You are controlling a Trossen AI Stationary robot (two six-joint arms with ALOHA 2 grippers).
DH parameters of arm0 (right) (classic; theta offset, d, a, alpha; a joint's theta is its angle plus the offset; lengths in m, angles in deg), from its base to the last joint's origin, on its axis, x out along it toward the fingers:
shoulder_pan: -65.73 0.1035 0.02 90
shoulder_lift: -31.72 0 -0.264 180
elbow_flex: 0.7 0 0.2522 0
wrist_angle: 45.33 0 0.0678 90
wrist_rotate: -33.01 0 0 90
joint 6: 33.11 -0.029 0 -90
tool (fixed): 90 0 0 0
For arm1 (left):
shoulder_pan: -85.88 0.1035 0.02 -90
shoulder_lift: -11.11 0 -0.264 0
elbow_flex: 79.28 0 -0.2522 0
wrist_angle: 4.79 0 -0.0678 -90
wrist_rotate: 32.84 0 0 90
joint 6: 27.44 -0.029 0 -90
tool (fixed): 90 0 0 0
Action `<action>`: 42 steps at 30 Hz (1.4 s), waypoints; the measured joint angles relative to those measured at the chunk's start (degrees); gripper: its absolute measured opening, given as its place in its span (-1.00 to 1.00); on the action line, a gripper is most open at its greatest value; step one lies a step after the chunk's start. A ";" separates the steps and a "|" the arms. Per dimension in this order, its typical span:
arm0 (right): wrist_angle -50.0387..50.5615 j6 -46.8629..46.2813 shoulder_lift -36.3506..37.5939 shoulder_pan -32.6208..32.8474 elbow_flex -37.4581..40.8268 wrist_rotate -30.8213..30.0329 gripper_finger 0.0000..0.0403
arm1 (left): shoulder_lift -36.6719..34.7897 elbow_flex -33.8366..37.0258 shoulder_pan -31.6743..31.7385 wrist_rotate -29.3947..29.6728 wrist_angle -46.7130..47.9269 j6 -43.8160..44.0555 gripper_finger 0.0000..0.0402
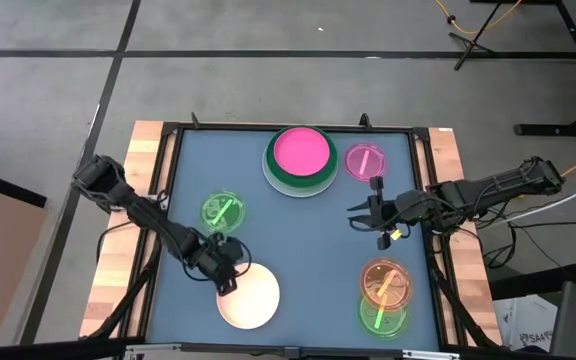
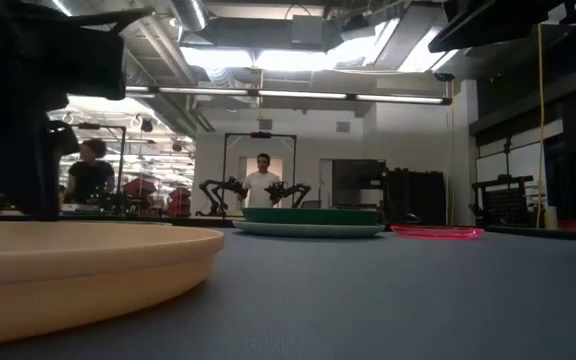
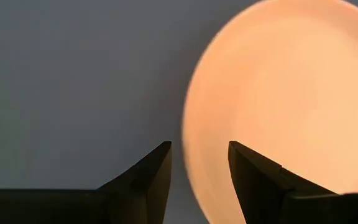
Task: Stack plastic plates
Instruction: Stack the white plate on top of the pink plate
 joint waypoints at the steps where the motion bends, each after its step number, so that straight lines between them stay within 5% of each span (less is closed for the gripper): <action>1: 0.26 0.00 0.00 0.00 -0.01 0.00 -0.58 | 0.58 -0.02 -0.22 0.01 -0.50 0.02 -0.24; 11: 1.53 0.00 0.00 0.00 -0.01 0.00 -0.58 | 4.88 -0.07 -1.06 -1.50 -1.49 0.31 -0.26; 24: 1.60 0.00 0.00 -0.02 -0.01 -0.09 -0.58 | 4.53 -1.63 0.34 -2.11 -1.35 0.24 -0.72; 31: 1.64 0.00 -0.02 -0.02 -0.01 -0.15 -0.58 | 4.51 -3.68 3.61 -4.81 -1.43 -1.87 -0.96; 42: 2.07 0.00 -0.02 -0.02 -0.01 -0.17 -0.58 | 4.49 -8.05 12.30 -9.36 -1.36 -11.68 -0.99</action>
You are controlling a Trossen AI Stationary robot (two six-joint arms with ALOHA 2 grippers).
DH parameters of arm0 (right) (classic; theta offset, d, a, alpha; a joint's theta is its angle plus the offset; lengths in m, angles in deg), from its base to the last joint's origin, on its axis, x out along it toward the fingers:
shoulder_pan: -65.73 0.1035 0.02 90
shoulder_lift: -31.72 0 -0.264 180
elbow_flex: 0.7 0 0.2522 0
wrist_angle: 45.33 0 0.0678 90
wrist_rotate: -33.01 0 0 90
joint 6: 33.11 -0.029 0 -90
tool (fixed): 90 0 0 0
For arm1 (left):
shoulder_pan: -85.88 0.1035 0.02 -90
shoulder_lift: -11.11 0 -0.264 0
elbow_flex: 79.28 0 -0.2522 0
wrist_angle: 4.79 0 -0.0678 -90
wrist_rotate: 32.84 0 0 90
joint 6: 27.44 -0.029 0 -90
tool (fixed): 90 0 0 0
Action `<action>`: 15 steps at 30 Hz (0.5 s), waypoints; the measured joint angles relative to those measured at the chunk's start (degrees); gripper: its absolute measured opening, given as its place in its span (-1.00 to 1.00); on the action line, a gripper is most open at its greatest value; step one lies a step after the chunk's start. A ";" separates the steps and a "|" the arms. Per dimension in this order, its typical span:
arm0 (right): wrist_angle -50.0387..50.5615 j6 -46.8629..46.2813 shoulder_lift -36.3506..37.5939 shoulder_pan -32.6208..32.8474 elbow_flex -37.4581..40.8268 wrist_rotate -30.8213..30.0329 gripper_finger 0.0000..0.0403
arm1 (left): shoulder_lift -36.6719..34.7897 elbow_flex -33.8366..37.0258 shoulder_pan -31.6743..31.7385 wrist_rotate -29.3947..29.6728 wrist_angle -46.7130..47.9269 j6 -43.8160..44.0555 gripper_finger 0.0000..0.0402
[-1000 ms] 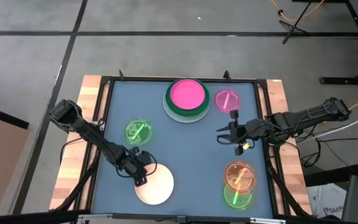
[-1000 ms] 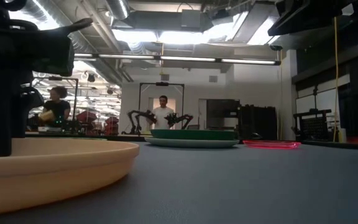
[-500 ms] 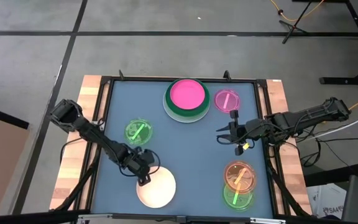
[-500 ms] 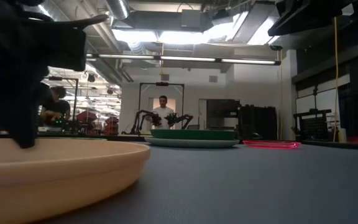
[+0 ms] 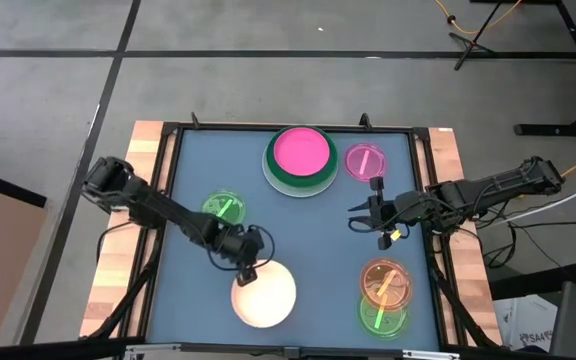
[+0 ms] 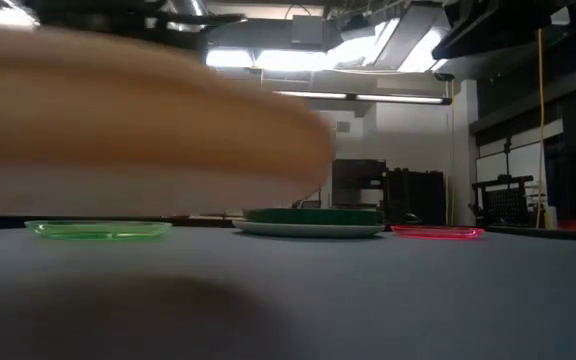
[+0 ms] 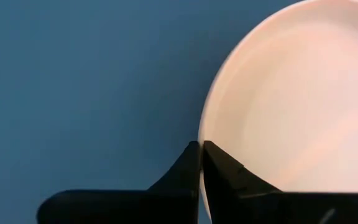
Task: Stack plastic plates
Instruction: Stack the white plate on top of the pink plate
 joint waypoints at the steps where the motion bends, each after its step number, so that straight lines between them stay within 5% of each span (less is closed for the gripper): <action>1: 0.15 0.00 0.00 0.00 0.00 0.00 -0.58 | 0.00 -0.53 1.07 -0.43 0.02 -1.21 -0.99; 15: 0.29 0.00 -0.02 -0.09 0.00 0.00 -0.58 | -0.04 -12.10 22.48 -5.45 0.12 -15.10 -1.00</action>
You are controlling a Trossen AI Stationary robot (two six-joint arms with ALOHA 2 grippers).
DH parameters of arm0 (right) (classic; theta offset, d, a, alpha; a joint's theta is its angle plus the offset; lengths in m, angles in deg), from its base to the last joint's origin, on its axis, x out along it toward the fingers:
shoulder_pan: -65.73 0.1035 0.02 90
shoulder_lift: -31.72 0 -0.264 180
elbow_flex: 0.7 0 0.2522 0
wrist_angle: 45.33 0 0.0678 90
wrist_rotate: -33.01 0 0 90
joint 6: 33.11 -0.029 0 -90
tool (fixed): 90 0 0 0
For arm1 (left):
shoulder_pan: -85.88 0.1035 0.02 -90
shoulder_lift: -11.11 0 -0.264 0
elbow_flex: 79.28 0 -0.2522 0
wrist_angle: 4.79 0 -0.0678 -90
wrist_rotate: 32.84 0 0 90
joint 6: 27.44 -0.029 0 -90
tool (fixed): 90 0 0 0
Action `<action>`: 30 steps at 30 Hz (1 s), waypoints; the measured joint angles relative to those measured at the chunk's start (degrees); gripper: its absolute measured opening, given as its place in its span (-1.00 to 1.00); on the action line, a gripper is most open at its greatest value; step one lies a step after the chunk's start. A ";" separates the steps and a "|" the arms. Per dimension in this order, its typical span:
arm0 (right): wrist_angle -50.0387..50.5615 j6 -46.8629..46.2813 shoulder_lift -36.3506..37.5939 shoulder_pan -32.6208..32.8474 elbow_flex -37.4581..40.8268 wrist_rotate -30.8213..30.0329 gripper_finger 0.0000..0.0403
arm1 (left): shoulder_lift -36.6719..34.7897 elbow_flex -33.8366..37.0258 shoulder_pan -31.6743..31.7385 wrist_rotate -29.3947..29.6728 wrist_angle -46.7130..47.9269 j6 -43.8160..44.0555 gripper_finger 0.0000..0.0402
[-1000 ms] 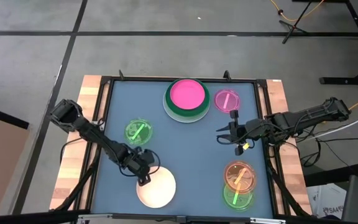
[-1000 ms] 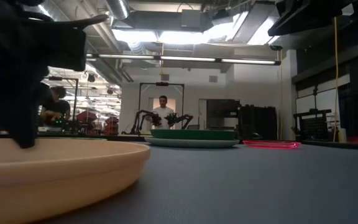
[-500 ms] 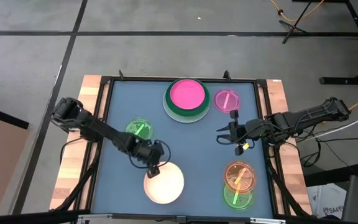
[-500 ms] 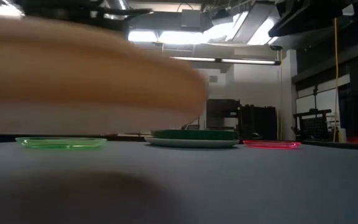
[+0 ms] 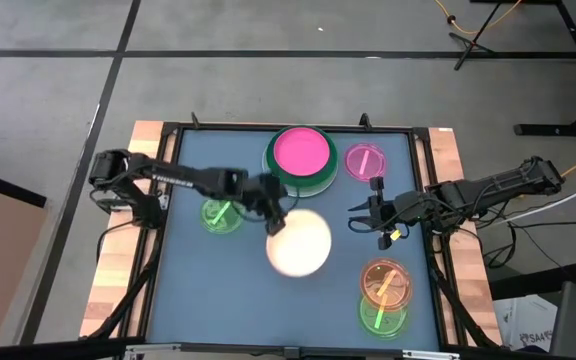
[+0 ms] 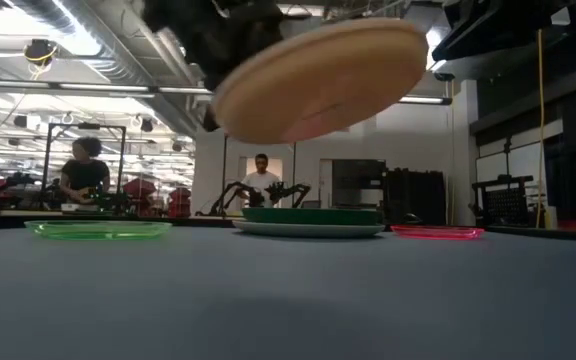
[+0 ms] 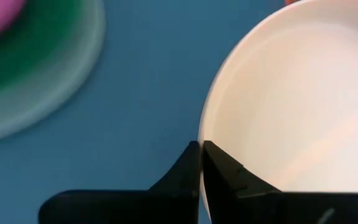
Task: Stack plastic plates
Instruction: Stack the white plate on top of the pink plate
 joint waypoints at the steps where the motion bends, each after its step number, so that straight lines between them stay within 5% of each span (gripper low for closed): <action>1: 0.00 -0.01 0.00 0.00 0.00 0.00 -0.58 | 0.00 -0.49 1.87 -0.88 0.00 -0.31 -1.00; 16: -0.17 -0.02 0.00 -0.02 0.00 -0.04 -0.58 | 1.22 -1.42 27.37 -2.84 -4.57 0.01 -1.00; 30: 0.01 -0.01 0.00 -0.03 0.00 -2.25 -0.58 | 12.14 -1.43 36.12 -2.64 -19.28 8.99 -1.00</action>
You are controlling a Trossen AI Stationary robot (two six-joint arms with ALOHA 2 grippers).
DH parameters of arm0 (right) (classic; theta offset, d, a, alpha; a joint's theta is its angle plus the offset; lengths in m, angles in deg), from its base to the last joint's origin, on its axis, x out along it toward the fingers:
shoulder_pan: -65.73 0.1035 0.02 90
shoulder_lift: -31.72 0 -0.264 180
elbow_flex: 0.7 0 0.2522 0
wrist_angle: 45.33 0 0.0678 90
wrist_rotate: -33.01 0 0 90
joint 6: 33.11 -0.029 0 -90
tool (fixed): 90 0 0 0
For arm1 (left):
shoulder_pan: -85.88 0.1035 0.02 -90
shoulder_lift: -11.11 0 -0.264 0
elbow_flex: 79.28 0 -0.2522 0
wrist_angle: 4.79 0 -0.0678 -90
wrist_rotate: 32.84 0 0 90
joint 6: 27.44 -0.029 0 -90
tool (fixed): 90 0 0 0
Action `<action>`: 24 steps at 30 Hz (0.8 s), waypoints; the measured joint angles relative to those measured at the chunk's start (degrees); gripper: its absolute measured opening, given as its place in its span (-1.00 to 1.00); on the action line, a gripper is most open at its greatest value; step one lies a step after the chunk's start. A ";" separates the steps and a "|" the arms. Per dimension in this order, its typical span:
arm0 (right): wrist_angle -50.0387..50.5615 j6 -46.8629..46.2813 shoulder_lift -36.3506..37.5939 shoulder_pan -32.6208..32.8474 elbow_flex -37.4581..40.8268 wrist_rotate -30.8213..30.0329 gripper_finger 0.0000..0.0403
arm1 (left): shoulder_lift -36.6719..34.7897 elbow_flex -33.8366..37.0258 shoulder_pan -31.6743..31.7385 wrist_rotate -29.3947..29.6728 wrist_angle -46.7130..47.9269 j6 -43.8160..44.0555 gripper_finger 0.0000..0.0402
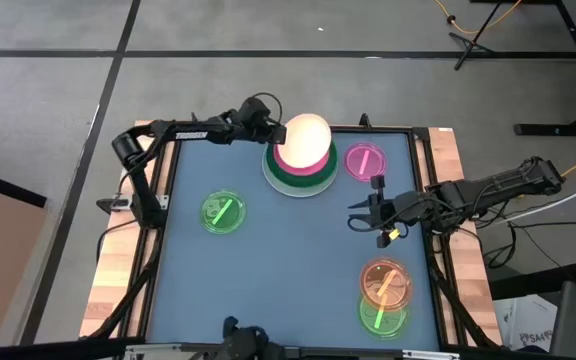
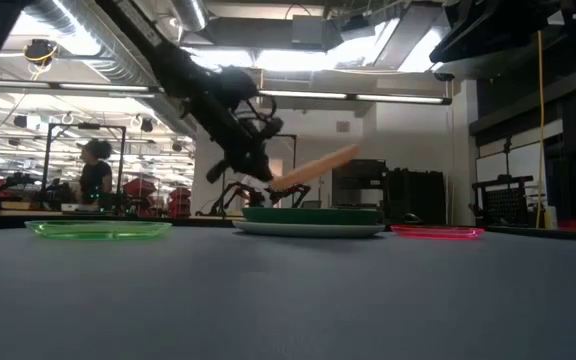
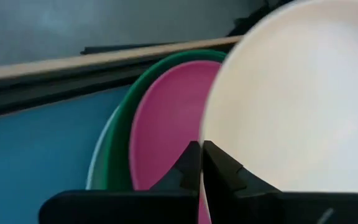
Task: Stack plastic plates
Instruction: Stack the white plate on top of the pink plate
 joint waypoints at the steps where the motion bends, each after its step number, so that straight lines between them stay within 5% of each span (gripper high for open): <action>1: -0.03 0.01 0.00 0.01 0.00 -0.14 -0.58 | 0.94 0.01 0.21 -0.13 -0.80 0.15 -1.00; 24: 0.05 0.03 0.00 0.01 0.00 -0.77 -0.58 | 5.53 0.03 -0.79 4.72 -0.63 1.49 -1.00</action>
